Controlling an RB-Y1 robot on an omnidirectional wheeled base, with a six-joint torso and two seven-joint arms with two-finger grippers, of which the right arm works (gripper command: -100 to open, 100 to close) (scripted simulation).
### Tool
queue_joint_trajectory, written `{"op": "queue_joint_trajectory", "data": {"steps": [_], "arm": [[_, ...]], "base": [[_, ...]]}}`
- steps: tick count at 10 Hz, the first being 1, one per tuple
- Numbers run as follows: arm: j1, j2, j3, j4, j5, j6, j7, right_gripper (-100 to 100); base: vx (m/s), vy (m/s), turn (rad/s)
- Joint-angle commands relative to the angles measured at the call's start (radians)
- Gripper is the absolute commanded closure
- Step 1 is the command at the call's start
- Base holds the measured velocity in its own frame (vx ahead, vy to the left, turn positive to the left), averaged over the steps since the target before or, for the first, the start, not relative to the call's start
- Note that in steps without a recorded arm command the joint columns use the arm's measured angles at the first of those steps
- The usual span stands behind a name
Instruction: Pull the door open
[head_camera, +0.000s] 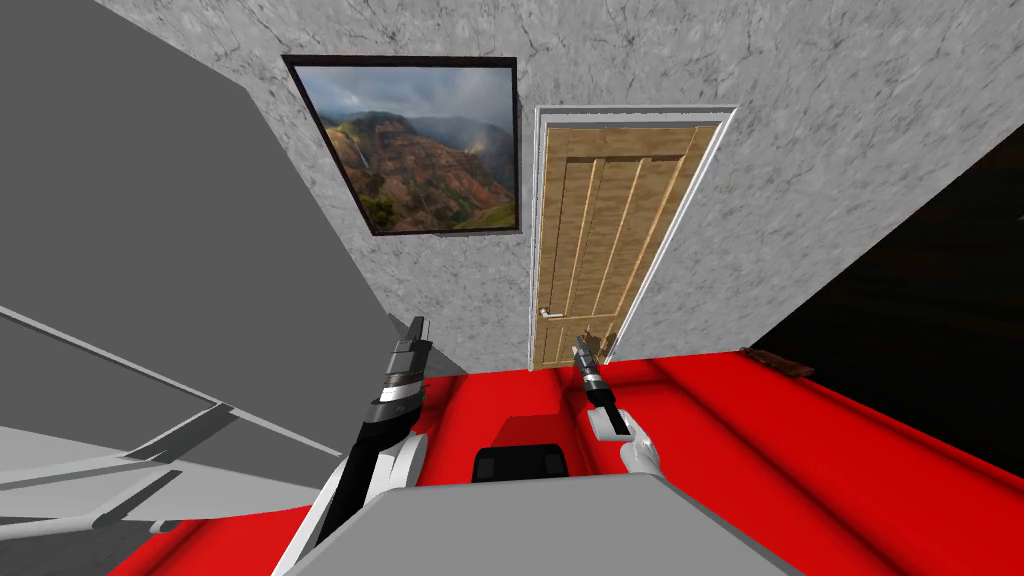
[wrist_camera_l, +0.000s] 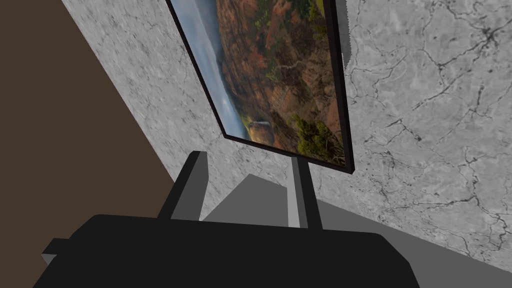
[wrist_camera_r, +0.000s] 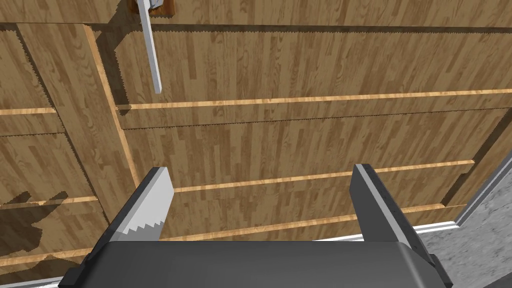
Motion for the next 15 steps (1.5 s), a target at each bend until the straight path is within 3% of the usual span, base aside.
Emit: {"op": "queue_joint_trajectory", "data": {"steps": [1,8,9,15], "arm": [[-0.017,0.0,-0.004,0.05,-0.001,-0.008,-0.005,-100],[-0.093,-0.009,-0.021,0.249,-0.006,-0.038,-0.025,-100],[-0.093,-0.009,-0.021,0.25,-0.006,-0.038,-0.025,-100],[-0.135,-0.014,-0.031,0.36,-0.008,-0.055,-0.037,-100]], "base": [[0.089,-0.017,0.073],[0.095,-0.027,0.071],[0.049,-0.008,0.029],[0.056,-0.018,0.043]]}}
